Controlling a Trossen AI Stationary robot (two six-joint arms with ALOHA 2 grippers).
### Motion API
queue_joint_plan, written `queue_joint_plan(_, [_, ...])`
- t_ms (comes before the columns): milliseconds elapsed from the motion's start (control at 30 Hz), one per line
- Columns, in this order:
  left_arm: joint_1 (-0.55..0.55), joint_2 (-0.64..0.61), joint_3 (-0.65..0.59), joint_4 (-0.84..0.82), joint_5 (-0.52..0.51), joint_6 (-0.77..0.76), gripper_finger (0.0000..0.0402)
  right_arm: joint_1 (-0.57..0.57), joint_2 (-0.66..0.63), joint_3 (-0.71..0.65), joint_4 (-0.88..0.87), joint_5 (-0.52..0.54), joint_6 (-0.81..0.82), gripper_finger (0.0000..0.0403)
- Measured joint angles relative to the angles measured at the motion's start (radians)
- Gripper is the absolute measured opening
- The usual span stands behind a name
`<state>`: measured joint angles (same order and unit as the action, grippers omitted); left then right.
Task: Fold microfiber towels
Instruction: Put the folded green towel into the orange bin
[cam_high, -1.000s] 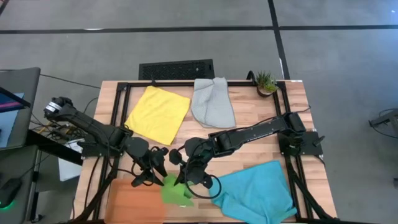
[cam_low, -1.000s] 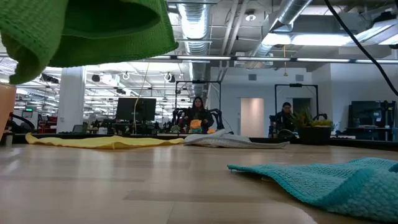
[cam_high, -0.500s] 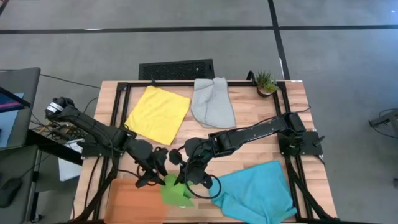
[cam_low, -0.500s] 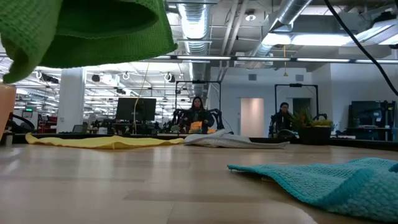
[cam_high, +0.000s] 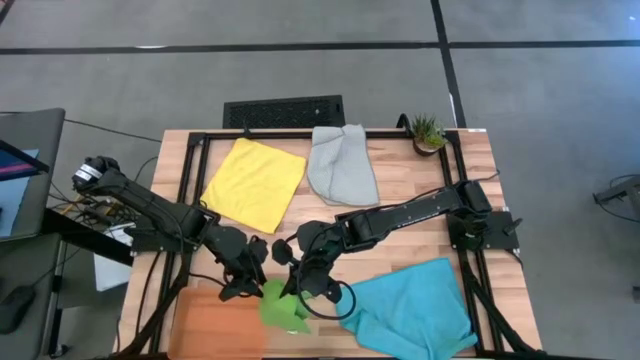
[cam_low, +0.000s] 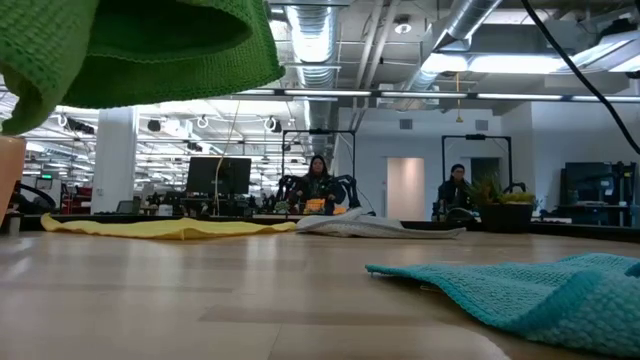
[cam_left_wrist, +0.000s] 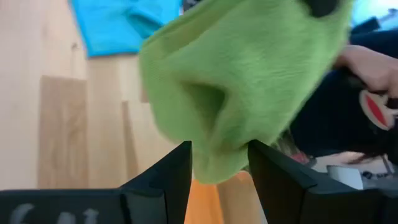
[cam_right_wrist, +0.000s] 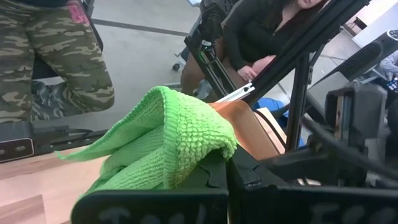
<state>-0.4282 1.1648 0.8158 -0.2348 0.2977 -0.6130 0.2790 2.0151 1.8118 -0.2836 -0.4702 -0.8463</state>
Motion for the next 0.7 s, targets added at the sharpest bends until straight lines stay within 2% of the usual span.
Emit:
queue_joint_plan(233, [-0.005, 0.0, 0.0, 0.046, 0.051, 0.041, 0.015, -0.005, 0.0, 0.0, 0.0, 0.0, 0.0, 0.0001])
queue_joint_plan(467, [-0.018, 0.008, 0.0, 0.068, -0.022, 0.041, 0.015, -0.013, 0.0, 0.0, 0.0, 0.0, 0.0, 0.0001])
queue_joint_plan(700, [-0.021, 0.052, -0.001, 0.063, -0.022, 0.06, 0.0149, -0.02, 0.0, 0.0, 0.002, 0.0, 0.0, 0.0001])
